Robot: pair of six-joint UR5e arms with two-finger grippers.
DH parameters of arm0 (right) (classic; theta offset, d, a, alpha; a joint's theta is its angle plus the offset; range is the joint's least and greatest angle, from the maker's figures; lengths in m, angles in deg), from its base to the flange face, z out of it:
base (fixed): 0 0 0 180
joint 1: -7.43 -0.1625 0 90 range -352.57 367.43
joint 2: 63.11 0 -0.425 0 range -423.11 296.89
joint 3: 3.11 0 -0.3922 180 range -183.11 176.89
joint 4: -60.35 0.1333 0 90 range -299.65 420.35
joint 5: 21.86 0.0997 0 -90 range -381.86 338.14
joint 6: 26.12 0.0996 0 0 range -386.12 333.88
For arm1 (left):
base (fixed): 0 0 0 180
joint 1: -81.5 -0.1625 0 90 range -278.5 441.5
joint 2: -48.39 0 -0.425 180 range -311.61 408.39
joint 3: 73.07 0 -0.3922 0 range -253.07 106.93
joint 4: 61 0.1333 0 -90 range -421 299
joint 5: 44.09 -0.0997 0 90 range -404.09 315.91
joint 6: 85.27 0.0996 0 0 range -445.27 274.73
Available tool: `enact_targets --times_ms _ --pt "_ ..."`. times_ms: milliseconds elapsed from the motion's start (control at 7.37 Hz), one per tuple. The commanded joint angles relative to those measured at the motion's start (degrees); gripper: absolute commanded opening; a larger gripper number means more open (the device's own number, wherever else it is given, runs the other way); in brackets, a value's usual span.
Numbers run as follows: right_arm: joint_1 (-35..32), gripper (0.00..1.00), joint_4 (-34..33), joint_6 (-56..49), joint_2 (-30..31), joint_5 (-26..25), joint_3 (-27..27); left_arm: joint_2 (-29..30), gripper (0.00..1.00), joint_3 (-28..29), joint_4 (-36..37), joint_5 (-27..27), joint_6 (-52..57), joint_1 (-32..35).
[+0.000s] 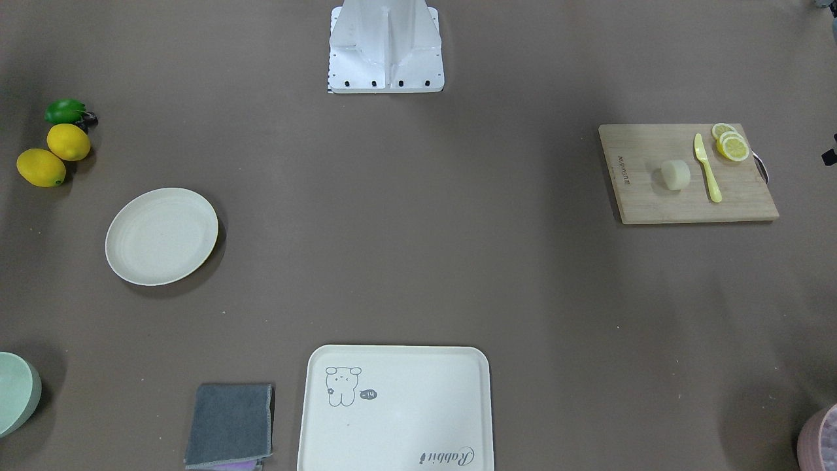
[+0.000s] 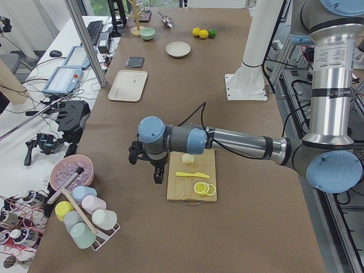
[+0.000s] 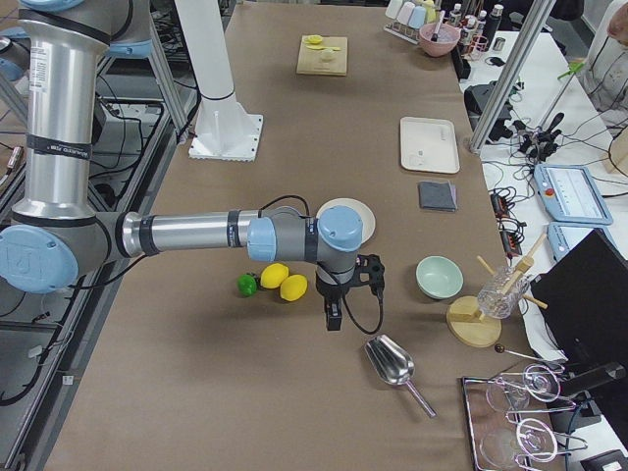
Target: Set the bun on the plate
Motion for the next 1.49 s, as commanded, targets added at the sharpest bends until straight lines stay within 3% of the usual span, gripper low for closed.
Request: enact_targets --times_ms 0,407,679,814,950,1086,1357 --pt "0.0 1.0 0.0 0.1 0.1 0.2 -0.1 -0.2 0.97 -0.3 0.0 0.0 0.0 0.0" --pt "0.0 1.0 0.0 0.2 -0.3 0.1 -2.2 -0.4 0.98 -3.9 0.0 0.0 0.1 0.0" --pt "-0.4 1.0 3.5 0.7 -3.2 -0.1 -6.4 1.3 0.98 -5.8 -0.4 -0.1 0.0 0.3" --pt "-2.7 1.0 10.2 0.9 -4.8 0.0 -6.4 1.8 0.98 -7.1 -3.4 -0.4 -0.4 0.8" --pt "-3.0 1.0 14.0 1.1 -4.4 0.6 -5.7 3.9 0.98 -3.7 -10.6 -2.1 -0.4 1.0" --pt "-3.3 1.0 14.5 3.0 -3.7 1.3 -5.9 4.5 0.98 -0.6 -15.0 -2.2 -1.4 1.5" --pt "-3.6 1.0 18.0 2.9 -0.9 4.7 -4.5 4.0 0.98 -0.1 -20.1 -2.3 -1.2 1.4"
